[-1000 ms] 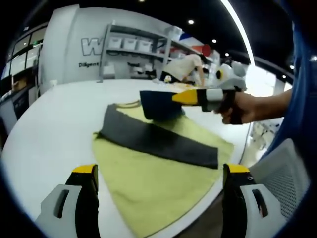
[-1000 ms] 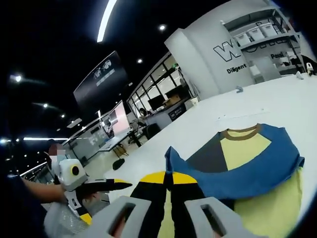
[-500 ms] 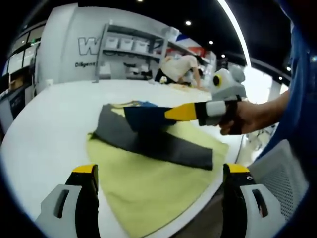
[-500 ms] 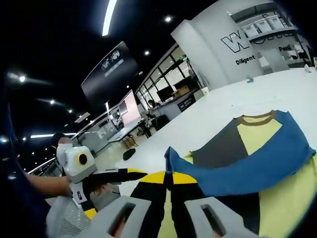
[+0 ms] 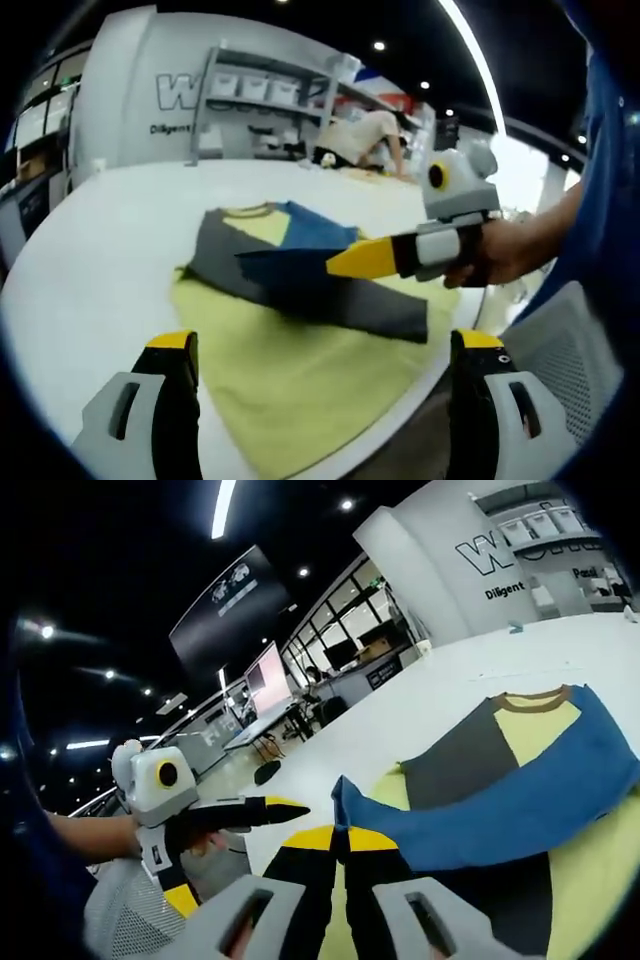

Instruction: Fold the garment on the visible template until the final outline fits inside the template.

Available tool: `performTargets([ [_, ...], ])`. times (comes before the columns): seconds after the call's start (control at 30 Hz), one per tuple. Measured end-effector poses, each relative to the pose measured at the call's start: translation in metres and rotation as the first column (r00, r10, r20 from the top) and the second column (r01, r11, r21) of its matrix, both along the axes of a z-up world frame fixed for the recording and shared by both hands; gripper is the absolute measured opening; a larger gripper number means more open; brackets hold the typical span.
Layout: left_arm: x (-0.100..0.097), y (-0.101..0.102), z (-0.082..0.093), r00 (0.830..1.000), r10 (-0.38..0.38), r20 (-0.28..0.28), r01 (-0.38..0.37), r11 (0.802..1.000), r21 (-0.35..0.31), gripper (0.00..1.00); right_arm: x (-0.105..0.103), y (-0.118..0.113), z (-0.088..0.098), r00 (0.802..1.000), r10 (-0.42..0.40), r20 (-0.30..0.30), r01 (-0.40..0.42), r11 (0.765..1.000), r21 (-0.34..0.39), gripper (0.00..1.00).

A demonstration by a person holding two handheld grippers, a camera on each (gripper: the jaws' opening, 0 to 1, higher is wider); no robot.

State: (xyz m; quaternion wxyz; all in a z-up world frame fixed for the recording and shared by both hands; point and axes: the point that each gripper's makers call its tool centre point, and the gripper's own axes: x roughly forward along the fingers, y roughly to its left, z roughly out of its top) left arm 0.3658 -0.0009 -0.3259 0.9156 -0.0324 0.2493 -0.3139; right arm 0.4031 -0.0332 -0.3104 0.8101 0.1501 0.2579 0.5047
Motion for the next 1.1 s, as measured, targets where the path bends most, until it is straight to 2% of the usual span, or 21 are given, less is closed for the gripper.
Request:
performTargets([
  [0.17,0.0,0.001,0.0,1.0,0.002,0.0,-0.002,1.0,-0.001,0.99,-0.002,-0.002,0.0,1.0,0.005,-0.004,-0.005,1.0,-0.003,0.0],
  [0.4,-0.001,-0.001,-0.001,1.0,-0.001,-0.004,0.001,1.0,0.0,0.99,-0.015,-0.011,0.0,0.998,0.055,-0.007,-0.055,0.998,-0.012,0.0],
  [0.87,-0.001,-0.002,0.0,1.0,-0.003,-0.003,0.003,1.0,0.004,0.99,-0.029,-0.027,-0.004,0.997,0.078,-0.026,-0.079,0.997,-0.023,0.0],
  [1.1,-0.001,-0.004,0.002,1.0,-0.005,-0.003,0.005,1.0,0.003,0.99,-0.027,-0.03,-0.017,0.998,0.053,-0.036,-0.054,0.998,-0.04,0.0],
])
